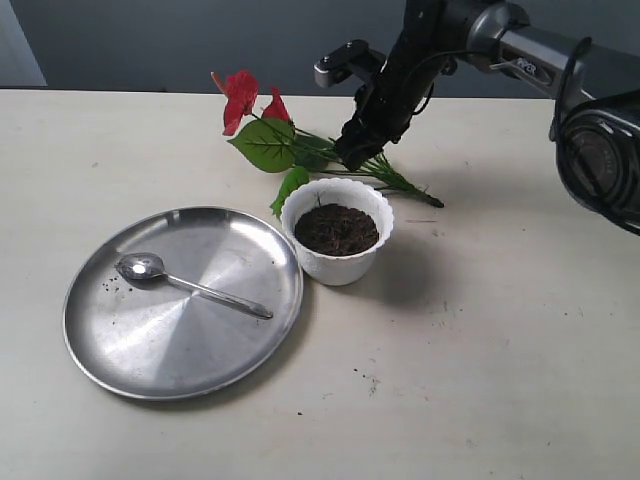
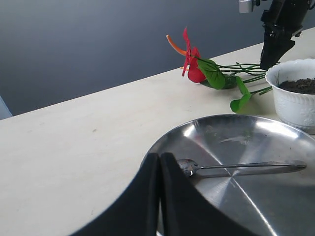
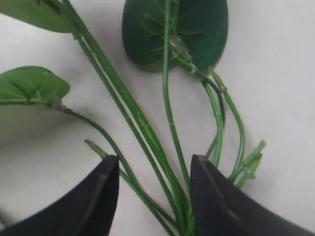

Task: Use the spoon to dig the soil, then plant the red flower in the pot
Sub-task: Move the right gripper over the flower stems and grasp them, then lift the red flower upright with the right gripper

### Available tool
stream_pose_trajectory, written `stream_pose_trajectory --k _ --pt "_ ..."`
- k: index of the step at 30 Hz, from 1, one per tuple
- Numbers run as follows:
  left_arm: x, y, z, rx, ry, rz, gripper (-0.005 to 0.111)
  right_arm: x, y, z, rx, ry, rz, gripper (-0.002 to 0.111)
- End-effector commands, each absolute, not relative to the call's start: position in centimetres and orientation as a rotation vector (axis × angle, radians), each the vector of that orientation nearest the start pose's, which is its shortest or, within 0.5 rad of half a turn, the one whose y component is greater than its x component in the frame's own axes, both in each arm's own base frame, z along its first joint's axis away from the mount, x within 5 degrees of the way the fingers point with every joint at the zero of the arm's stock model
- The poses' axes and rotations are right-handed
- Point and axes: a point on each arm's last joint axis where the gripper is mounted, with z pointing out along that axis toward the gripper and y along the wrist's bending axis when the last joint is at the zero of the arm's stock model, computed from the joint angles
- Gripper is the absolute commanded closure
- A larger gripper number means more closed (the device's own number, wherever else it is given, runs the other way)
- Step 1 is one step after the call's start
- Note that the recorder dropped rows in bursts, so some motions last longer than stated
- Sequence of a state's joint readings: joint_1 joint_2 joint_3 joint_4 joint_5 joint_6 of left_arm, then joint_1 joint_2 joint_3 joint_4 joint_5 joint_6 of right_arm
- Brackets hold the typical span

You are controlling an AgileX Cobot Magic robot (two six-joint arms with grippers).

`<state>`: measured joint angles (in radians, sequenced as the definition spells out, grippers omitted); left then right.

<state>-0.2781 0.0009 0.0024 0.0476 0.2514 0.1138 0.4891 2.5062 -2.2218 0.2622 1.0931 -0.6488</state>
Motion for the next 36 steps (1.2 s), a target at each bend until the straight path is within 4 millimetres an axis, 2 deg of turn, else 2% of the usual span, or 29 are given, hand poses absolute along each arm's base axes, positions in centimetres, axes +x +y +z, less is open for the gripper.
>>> stream_pose_trajectory --k 1,3,10,19,22,26,30,36 --pt "5.3 -1.5 19.2 0.364 1.684 -0.090 0.106 45.3 28.0 15.0 -1.486 2.338 0.168 0.055" --pt "5.3 -1.5 19.2 0.364 1.684 -0.090 0.106 45.4 28.1 15.0 -1.488 2.326 0.133 0.052" --pt "5.3 -1.5 19.2 0.364 1.684 -0.090 0.106 45.8 27.8 14.8 -1.456 2.330 0.073 0.053" --pt "5.3 -1.5 19.2 0.364 1.684 -0.090 0.106 45.8 27.8 11.6 -1.489 2.388 0.076 0.053" --pt "5.3 -1.5 19.2 0.364 1.684 -0.090 0.106 45.8 27.8 11.0 -1.497 2.396 0.071 0.066" --pt "5.3 -1.5 19.2 0.364 1.684 -0.090 0.106 45.8 27.7 10.7 -1.506 2.398 0.056 0.108" --pt "5.3 -1.5 19.2 0.364 1.684 -0.090 0.106 46.2 27.7 11.9 -1.457 2.366 0.025 0.106" --pt "5.3 -1.5 19.2 0.364 1.684 -0.090 0.106 46.9 27.4 15.9 -1.284 2.310 -0.039 0.106"
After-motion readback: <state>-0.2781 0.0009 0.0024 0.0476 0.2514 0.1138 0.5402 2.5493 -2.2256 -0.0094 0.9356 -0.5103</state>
